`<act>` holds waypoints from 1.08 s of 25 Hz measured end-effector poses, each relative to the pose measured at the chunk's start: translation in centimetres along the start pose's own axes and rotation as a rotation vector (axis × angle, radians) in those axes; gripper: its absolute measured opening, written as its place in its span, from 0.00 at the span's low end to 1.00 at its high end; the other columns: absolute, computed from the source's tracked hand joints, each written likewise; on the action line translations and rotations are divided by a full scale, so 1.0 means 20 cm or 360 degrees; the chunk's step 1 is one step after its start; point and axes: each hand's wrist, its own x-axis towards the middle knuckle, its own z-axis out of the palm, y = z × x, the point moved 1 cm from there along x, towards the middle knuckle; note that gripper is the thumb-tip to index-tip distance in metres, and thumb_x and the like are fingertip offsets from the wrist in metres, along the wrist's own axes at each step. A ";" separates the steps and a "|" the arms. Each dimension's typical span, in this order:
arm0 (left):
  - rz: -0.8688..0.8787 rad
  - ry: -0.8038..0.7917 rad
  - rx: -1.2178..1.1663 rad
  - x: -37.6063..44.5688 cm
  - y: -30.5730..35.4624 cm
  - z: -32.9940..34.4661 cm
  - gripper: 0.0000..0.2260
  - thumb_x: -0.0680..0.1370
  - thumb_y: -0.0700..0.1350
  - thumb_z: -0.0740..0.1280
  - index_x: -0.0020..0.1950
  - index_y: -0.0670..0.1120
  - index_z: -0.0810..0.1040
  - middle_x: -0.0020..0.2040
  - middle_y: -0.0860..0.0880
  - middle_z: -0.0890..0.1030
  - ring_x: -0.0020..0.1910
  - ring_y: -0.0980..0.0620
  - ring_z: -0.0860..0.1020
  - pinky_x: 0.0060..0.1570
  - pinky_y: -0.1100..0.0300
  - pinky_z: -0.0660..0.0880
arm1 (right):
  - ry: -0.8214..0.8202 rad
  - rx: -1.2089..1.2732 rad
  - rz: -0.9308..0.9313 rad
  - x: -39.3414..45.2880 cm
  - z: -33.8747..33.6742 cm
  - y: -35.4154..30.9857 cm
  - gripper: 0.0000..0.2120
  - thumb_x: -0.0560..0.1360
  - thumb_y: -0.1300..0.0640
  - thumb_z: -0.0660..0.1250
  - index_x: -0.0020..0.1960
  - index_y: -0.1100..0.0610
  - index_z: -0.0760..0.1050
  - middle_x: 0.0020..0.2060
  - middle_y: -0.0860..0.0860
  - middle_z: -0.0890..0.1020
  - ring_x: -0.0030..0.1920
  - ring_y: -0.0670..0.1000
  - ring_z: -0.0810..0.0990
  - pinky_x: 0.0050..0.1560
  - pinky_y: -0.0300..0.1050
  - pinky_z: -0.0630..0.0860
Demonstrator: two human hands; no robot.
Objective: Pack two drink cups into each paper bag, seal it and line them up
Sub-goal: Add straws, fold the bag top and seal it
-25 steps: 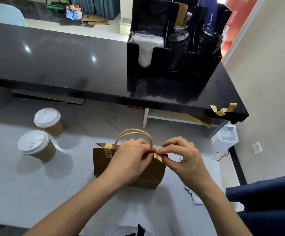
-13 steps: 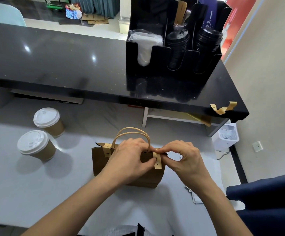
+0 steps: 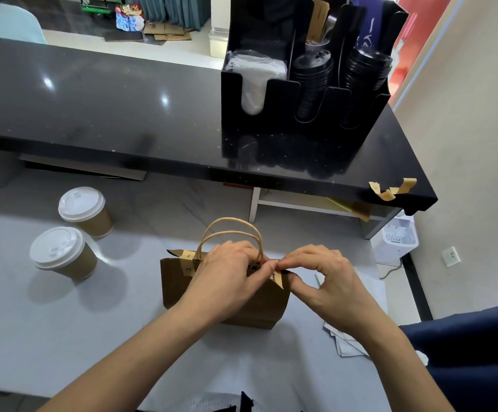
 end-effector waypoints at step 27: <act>0.0279 -0.0056 0.0480 0.05 -0.02 0.04 0.19 0.76 0.63 0.67 0.66 0.61 0.77 0.57 0.58 0.78 0.56 0.53 0.72 0.52 0.60 0.67 | 0.0077 -0.0002 0.0049 0.00 0.06 0.01 0.08 0.74 0.52 0.75 0.52 0.43 0.81 0.46 0.36 0.81 0.52 0.43 0.79 0.58 0.51 0.74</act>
